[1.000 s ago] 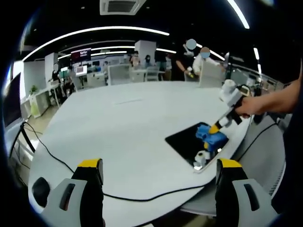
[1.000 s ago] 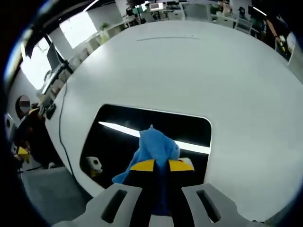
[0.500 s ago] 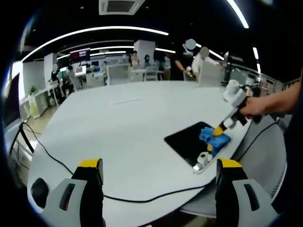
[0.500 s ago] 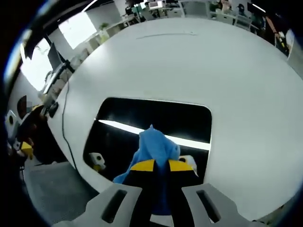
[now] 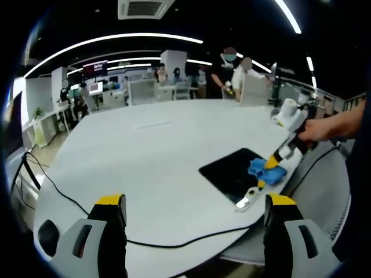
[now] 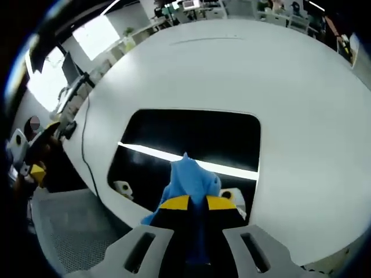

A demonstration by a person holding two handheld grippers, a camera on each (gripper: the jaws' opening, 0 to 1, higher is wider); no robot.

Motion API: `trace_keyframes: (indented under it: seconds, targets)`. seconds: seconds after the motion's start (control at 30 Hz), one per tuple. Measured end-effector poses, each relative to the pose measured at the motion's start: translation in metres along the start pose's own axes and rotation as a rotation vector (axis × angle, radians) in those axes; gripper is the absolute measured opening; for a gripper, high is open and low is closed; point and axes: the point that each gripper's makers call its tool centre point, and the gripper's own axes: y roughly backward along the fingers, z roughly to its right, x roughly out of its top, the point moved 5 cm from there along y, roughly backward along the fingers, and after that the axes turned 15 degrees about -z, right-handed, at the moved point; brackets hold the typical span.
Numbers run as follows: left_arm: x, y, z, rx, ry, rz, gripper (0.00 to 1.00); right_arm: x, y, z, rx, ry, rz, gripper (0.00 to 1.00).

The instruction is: Wipe the mirror surface with the cleaning cloth until all visible marks leave the cleaned area.

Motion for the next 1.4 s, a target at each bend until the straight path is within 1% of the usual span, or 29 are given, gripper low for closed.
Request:
trace_keyframes:
  seconds: [0.3,0.47,0.67,0.73,1.0,1.2,1.27,1.4]
  targets:
    - [0.001,0.002,-0.003,0.005,0.011,0.007,1.00,-0.008,0.001,-0.001,0.010,-0.006,-0.009,0.04]
    - [0.004,0.003,-0.002,0.002,0.017,0.022,1.00,-0.014,0.002,-0.003,0.022,-0.008,-0.036,0.04]
    - [0.005,0.002,-0.001,-0.003,0.030,0.022,1.00,-0.019,0.002,-0.004,0.032,-0.018,-0.041,0.04]
    - [0.004,0.001,-0.001,-0.004,0.031,0.021,1.00,-0.021,0.003,-0.005,0.039,-0.024,-0.055,0.04]
    - [0.005,-0.002,0.000,-0.012,0.032,0.014,1.00,-0.020,0.002,-0.005,0.042,-0.018,-0.042,0.04]
    - [0.005,-0.002,0.002,-0.014,0.035,0.010,1.00,-0.021,0.003,-0.004,0.054,-0.024,-0.036,0.04]
    - [0.005,-0.002,0.002,-0.014,0.037,0.010,1.00,-0.020,0.003,-0.002,0.062,-0.038,-0.037,0.04]
    - [0.003,-0.002,0.001,-0.010,0.041,0.008,1.00,-0.020,0.004,-0.003,0.056,-0.028,-0.039,0.04]
